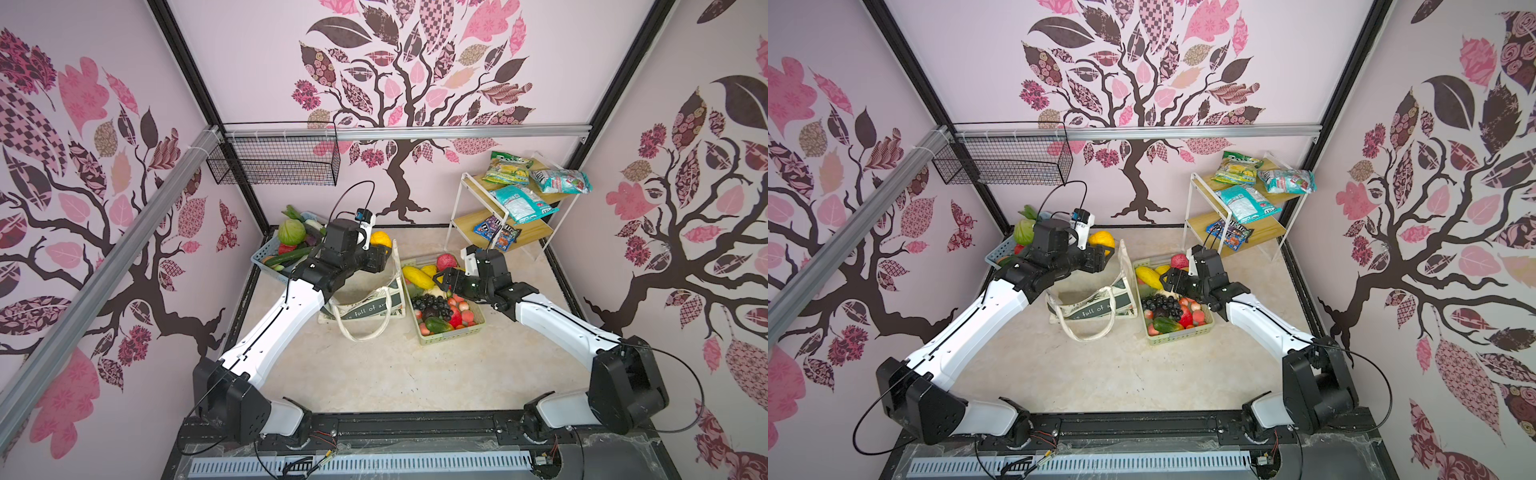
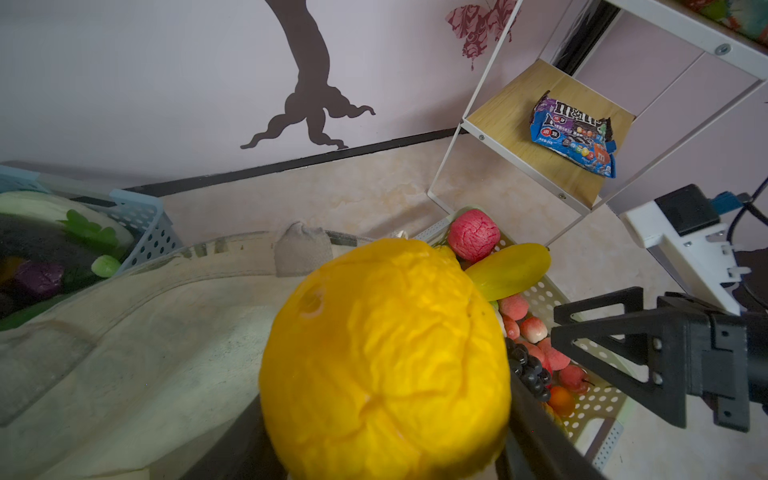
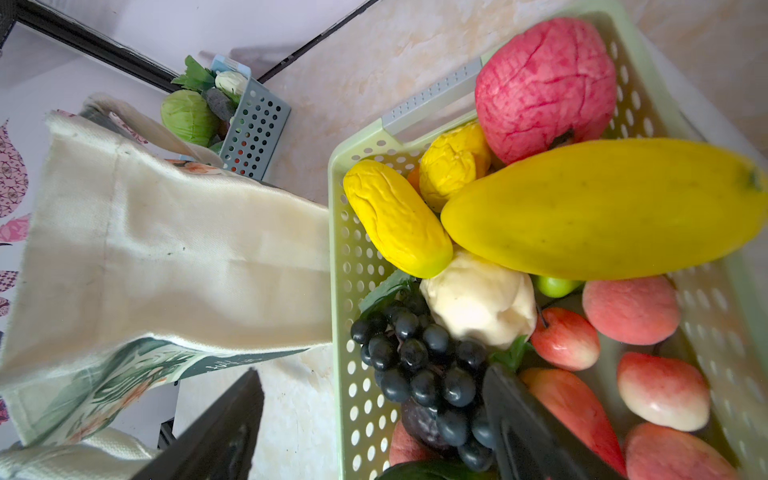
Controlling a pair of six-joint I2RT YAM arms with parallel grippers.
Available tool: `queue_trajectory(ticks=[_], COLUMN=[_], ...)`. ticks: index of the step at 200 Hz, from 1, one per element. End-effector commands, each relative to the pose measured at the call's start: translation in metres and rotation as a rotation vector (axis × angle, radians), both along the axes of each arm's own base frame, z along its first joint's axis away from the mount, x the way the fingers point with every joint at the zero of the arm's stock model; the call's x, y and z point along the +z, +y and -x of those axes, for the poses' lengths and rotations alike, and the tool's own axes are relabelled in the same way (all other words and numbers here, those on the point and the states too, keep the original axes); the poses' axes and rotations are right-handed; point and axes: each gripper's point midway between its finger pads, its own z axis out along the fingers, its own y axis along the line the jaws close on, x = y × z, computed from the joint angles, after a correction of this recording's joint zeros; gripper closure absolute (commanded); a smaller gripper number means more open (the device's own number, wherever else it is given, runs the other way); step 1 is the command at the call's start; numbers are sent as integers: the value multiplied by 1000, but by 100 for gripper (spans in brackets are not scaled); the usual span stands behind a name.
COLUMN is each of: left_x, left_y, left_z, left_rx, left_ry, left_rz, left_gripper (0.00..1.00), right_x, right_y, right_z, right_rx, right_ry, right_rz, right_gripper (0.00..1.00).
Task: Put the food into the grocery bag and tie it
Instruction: 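Carry the melon over the bag with the left gripper while the right gripper releases, then lower the yellow melon into the tote bag and open the left gripper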
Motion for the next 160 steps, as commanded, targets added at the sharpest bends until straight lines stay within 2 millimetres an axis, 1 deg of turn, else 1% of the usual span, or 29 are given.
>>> queue_trajectory(ticks=[1,37,69,76,78,160], left_x=[-7,-17,-31,-35,-35,-68], left_y=[13,21,26,27,28,47], left_z=[8,12,14,14,14,14], left_rx=[34,53,69,72,74,159], left_ry=[19,48,78,85,86,188], left_rz=[-14,-36,-55,-60,-62,-113], left_gripper=[34,33,34,34,34,34], right_x=[0,1,2,2,2,4], right_y=[3,4,11,11,11,12], right_z=[-4,-4,-2,-1,-1,2], right_rx=[18,34,76,80,80,99], right_ry=[-7,-11,-11,-8,-9,-21], right_rz=[5,5,-5,-7,-8,-11], right_gripper=[14,14,13,13,11,10])
